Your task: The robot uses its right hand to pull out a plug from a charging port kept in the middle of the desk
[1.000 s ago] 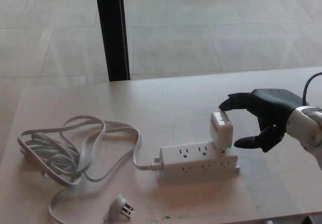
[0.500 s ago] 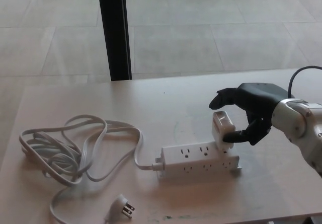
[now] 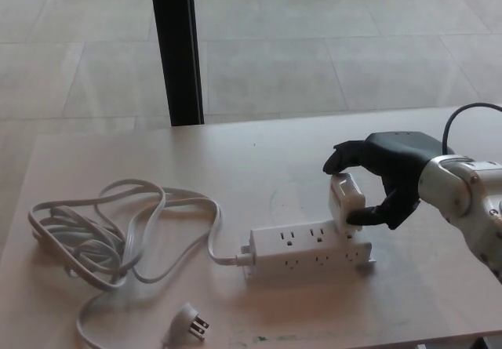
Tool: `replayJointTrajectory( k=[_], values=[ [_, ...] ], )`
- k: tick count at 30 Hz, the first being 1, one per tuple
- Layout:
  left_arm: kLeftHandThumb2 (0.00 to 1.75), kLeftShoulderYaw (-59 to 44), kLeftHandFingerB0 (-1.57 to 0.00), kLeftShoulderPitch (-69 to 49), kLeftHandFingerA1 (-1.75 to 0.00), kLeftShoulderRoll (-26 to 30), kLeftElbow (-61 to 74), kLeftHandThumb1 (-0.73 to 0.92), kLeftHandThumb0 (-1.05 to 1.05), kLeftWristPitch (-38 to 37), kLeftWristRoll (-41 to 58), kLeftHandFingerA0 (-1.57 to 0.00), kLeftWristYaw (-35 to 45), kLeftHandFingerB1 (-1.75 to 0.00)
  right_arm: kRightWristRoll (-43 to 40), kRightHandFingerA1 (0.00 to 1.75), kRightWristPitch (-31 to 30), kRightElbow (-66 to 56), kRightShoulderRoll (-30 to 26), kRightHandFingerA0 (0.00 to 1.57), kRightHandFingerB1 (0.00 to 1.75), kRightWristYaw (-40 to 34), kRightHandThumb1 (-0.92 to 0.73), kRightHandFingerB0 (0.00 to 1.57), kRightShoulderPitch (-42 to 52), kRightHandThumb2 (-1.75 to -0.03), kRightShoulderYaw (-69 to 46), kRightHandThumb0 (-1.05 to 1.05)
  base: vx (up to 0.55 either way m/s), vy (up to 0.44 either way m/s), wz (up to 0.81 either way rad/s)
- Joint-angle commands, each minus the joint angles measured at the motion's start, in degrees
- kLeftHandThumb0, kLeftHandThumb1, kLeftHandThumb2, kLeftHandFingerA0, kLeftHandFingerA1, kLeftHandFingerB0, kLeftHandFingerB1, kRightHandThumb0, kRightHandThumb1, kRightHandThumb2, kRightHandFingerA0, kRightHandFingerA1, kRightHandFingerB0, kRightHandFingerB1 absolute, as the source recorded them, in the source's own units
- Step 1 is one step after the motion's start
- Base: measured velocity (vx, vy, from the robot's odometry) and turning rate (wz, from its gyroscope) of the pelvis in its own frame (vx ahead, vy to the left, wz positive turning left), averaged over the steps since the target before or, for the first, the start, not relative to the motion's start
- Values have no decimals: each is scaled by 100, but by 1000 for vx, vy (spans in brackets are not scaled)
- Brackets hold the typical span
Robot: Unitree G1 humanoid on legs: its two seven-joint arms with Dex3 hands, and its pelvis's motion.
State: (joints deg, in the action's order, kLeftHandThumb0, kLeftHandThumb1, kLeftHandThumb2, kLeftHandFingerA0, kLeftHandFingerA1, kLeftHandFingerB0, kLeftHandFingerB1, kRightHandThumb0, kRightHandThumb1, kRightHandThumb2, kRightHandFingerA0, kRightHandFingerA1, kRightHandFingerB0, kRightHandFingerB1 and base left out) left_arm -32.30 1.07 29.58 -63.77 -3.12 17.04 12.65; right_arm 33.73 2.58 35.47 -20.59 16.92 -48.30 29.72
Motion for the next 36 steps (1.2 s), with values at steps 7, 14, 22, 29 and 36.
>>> replayJointTrajectory(
  k=[7,14,22,29,36],
  values=[
    [66,-11,-75,-13,-68,12,69,83,-105,60,66,-93,-83,-58,178,132,62,3,-16,77,37,119,-57,45,86,-59,64,-61,0,0,0],
    [67,-97,-73,46,-67,7,-16,84,-105,73,166,-90,-21,-58,222,163,112,-174,52,89,71,71,-59,97,187,-76,101,-26,0,0,0],
    [68,-155,-75,56,-68,-28,-68,85,-105,-38,182,-94,-85,-59,397,172,104,-191,-62,100,137,127,-48,91,185,-107,198,-24,0,0,0],
    [70,-160,-75,45,-68,-65,-5,86,-105,-29,222,-91,-154,-60,490,175,246,-219,-86,86,139,-189,-45,82,255,-97,178,-26,0,0,0],
    [69,-175,-77,16,-66,-80,-28,88,-105,-75,235,-94,-184,-59,503,175,311,-138,-15,89,149,-602,-50,79,337,-89,94,-24,0,0,0]
  ],
)
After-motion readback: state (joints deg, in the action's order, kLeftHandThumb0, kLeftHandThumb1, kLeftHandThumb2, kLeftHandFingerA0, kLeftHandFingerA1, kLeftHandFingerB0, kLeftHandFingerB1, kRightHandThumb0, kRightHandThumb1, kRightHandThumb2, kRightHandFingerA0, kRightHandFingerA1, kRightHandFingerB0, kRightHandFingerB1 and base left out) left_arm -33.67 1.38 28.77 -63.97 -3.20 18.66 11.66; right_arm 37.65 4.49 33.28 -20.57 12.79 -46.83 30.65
